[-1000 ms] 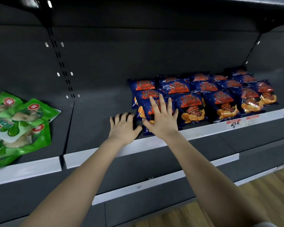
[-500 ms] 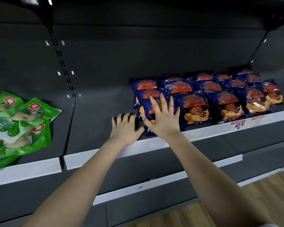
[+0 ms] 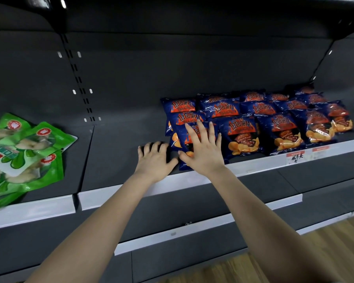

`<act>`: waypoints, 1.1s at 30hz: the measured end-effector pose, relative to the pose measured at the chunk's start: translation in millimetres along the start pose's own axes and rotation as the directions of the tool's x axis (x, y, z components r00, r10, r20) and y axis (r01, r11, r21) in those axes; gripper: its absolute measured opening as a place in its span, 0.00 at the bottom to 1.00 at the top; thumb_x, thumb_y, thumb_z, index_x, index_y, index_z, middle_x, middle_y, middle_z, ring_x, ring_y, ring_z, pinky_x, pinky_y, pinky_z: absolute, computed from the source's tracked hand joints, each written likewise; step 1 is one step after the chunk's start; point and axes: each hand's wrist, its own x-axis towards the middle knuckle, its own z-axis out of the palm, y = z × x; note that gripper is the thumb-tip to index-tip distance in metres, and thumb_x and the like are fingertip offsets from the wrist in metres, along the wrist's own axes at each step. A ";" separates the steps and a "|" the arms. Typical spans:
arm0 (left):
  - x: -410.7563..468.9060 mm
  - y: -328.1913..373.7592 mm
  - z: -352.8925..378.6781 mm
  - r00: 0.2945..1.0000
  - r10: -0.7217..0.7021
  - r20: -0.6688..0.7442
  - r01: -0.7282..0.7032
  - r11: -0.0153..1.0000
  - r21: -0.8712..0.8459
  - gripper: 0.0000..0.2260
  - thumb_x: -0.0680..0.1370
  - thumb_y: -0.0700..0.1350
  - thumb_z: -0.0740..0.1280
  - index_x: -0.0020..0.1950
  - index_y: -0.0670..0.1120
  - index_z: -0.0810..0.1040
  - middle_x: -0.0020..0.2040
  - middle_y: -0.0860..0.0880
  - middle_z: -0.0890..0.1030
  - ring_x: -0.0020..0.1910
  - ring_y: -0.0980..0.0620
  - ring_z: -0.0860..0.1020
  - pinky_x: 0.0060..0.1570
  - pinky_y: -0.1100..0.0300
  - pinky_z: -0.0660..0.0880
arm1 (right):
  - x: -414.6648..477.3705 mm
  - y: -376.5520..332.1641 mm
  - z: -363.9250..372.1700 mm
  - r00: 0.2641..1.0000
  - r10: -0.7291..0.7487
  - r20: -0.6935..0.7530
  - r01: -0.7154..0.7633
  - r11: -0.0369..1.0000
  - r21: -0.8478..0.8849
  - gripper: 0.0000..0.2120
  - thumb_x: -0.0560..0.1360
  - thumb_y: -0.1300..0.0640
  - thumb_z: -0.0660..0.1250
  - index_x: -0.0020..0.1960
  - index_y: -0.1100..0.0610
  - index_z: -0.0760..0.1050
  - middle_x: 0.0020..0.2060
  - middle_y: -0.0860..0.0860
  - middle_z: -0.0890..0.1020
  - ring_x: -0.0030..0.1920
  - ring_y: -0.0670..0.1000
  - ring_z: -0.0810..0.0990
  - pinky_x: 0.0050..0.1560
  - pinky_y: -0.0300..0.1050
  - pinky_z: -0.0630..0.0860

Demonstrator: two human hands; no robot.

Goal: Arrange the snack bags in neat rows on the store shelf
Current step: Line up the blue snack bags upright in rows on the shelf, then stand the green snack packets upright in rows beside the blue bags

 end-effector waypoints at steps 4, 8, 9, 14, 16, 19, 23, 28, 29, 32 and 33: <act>-0.7 0.6 -1.0 1.000 0.002 0.009 -0.002 1.000 0.007 0.26 0.78 0.60 0.53 0.73 0.50 0.59 0.74 0.48 0.61 0.74 0.43 0.53 0.72 0.41 0.45 | -2.7 0.9 -1.9 1.000 -0.006 0.016 0.006 1.000 -0.008 0.39 0.72 0.37 0.61 0.77 0.43 0.46 0.77 0.51 0.47 0.76 0.61 0.40 0.71 0.68 0.46; -0.7 0.4 -0.9 1.000 -0.005 0.008 0.005 1.000 0.012 0.25 0.78 0.60 0.53 0.72 0.50 0.60 0.74 0.48 0.61 0.74 0.44 0.54 0.72 0.41 0.45 | -5.4 2.2 -3.5 0.999 -0.007 0.040 0.006 1.000 0.010 0.39 0.72 0.35 0.59 0.76 0.41 0.44 0.77 0.49 0.45 0.76 0.59 0.38 0.72 0.68 0.44; -0.5 0.6 -1.0 1.000 -0.007 0.003 0.007 1.000 0.014 0.25 0.78 0.60 0.53 0.72 0.50 0.60 0.73 0.48 0.62 0.73 0.44 0.55 0.72 0.41 0.46 | -5.4 2.4 -5.0 0.999 -0.007 0.054 0.006 1.000 0.021 0.38 0.73 0.35 0.59 0.76 0.41 0.43 0.77 0.48 0.43 0.76 0.59 0.37 0.71 0.69 0.42; -0.7 1.8 -2.2 0.999 -0.020 -0.047 0.021 1.000 0.018 0.23 0.78 0.59 0.54 0.70 0.49 0.64 0.71 0.46 0.66 0.72 0.43 0.59 0.71 0.42 0.47 | -5.2 -4.0 -12.6 0.993 -0.062 -0.097 0.063 0.998 0.006 0.33 0.74 0.34 0.52 0.76 0.44 0.52 0.77 0.51 0.49 0.76 0.60 0.42 0.70 0.67 0.39; -1.5 1.9 -1.6 0.997 -0.027 -0.067 0.028 1.000 0.013 0.24 0.78 0.59 0.54 0.70 0.49 0.63 0.71 0.46 0.66 0.71 0.42 0.59 0.72 0.41 0.47 | -3.7 -9.7 -13.8 0.982 -0.122 -0.147 0.127 0.992 0.023 0.33 0.73 0.35 0.50 0.75 0.46 0.58 0.77 0.53 0.54 0.77 0.59 0.47 0.70 0.66 0.40; -3.4 1.3 -2.6 0.995 -0.028 -0.099 0.028 1.000 0.003 0.23 0.79 0.59 0.51 0.70 0.50 0.64 0.71 0.47 0.67 0.71 0.42 0.60 0.72 0.41 0.47 | -0.9 -20.3 -14.2 0.964 -0.201 -0.174 0.221 0.970 0.106 0.30 0.74 0.38 0.52 0.71 0.51 0.67 0.75 0.54 0.59 0.76 0.58 0.52 0.72 0.63 0.43; -9.1 -3.0 -8.6 0.989 -0.061 -0.132 0.056 0.998 -0.041 0.18 0.79 0.52 0.54 0.69 0.50 0.65 0.70 0.48 0.67 0.71 0.42 0.60 0.72 0.39 0.46 | 1.2 -36.8 -10.2 0.943 -0.306 -0.133 0.327 0.927 0.184 0.30 0.74 0.40 0.51 0.70 0.53 0.69 0.76 0.54 0.59 0.77 0.54 0.52 0.75 0.56 0.43; -34.7 -31.0 -23.2 0.960 -0.158 -0.230 0.162 0.987 -0.004 0.18 0.80 0.51 0.52 0.68 0.50 0.66 0.70 0.49 0.67 0.71 0.44 0.61 0.73 0.41 0.46 | 12.7 -71.0 -2.8 0.923 -0.370 -0.103 0.384 0.883 0.268 0.27 0.76 0.42 0.54 0.70 0.54 0.69 0.76 0.54 0.58 0.76 0.54 0.52 0.75 0.53 0.42; -40.9 -40.5 -26.7 0.951 -0.189 -0.245 0.197 0.980 0.009 0.18 0.80 0.52 0.52 0.68 0.50 0.67 0.70 0.49 0.67 0.71 0.44 0.61 0.73 0.42 0.46 | 15.4 -81.3 0.4 0.918 -0.387 -0.085 0.395 0.873 0.285 0.25 0.77 0.43 0.55 0.70 0.55 0.69 0.76 0.54 0.57 0.77 0.54 0.52 0.75 0.52 0.41; -63.0 -72.7 -37.9 0.909 -0.281 -0.309 0.304 0.952 0.028 0.20 0.79 0.54 0.50 0.66 0.48 0.69 0.70 0.48 0.69 0.70 0.43 0.63 0.72 0.42 0.48 | 19.1 -120.1 12.3 0.893 -0.449 -0.038 0.435 0.837 0.333 0.24 0.79 0.45 0.58 0.71 0.54 0.67 0.77 0.52 0.54 0.77 0.53 0.49 0.75 0.52 0.40; -71.9 -82.5 -42.2 0.891 -0.307 -0.334 0.337 0.941 0.034 0.24 0.77 0.56 0.46 0.66 0.48 0.71 0.69 0.47 0.70 0.69 0.43 0.65 0.72 0.42 0.50 | 18.6 -134.8 15.7 0.881 -0.473 -0.033 0.453 0.820 0.351 0.24 0.79 0.45 0.58 0.72 0.54 0.66 0.77 0.52 0.53 0.77 0.52 0.48 0.75 0.52 0.39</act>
